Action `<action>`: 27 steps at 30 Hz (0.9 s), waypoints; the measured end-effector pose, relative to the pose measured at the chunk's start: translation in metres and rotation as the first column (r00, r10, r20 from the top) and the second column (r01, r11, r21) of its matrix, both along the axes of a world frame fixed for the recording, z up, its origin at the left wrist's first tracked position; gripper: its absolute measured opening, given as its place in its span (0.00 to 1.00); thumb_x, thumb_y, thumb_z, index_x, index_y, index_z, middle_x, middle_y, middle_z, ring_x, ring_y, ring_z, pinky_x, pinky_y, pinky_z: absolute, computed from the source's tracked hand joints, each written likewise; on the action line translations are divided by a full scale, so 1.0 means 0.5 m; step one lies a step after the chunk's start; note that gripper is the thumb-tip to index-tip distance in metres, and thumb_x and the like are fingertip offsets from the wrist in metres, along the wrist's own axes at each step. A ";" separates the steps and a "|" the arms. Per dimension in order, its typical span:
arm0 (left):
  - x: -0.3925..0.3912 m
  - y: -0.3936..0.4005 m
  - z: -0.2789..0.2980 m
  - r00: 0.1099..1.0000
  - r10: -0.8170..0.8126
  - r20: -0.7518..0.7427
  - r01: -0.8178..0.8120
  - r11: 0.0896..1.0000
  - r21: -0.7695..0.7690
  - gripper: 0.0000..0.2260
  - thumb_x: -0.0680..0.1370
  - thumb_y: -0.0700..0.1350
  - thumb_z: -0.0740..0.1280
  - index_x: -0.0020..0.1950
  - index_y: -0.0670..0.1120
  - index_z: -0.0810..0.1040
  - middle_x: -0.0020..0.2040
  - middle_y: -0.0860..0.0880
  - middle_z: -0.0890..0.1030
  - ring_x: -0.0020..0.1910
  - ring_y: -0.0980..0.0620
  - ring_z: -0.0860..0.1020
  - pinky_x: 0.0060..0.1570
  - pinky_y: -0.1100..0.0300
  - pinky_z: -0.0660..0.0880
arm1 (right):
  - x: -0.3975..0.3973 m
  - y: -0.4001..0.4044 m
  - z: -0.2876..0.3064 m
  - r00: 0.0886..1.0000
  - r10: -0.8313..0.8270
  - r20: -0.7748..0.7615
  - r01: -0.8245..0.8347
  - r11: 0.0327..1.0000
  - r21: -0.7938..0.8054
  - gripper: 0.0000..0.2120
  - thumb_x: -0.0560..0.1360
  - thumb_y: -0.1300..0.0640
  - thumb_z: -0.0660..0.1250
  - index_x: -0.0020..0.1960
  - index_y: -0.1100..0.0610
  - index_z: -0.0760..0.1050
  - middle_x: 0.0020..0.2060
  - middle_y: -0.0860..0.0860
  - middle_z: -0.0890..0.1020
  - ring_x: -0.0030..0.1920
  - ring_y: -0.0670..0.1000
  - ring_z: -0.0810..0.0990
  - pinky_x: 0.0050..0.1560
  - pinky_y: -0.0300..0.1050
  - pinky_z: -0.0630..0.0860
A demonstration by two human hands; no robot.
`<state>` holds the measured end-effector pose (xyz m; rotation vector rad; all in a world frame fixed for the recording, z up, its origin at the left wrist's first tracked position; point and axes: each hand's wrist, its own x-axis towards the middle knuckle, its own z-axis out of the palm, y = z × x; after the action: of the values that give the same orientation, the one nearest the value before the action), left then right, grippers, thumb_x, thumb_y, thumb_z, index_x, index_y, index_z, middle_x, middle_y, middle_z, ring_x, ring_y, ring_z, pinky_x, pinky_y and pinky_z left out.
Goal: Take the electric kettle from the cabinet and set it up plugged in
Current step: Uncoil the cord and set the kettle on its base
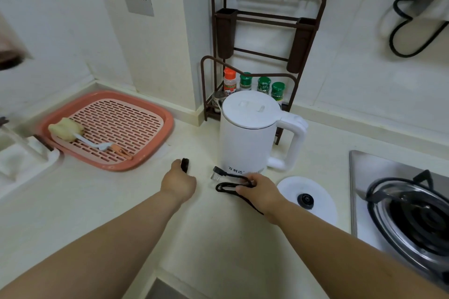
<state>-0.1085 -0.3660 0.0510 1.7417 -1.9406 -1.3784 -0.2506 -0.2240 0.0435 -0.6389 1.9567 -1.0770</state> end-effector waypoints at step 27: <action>-0.090 0.051 0.022 0.994 -0.084 0.064 0.103 0.912 -0.396 0.12 0.77 0.42 0.59 0.60 0.44 0.68 0.48 0.42 0.81 0.49 0.40 0.78 0.43 0.56 0.70 | -0.108 0.119 0.027 0.976 -0.158 -0.152 0.197 0.936 0.291 0.15 0.75 0.65 0.60 0.59 0.64 0.77 0.54 0.62 0.81 0.46 0.54 0.75 0.60 0.54 0.77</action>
<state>-0.1537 -0.3406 0.0621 1.5130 -2.1673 -0.8846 -0.3046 -0.1643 0.0569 -0.3734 2.2674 -0.8287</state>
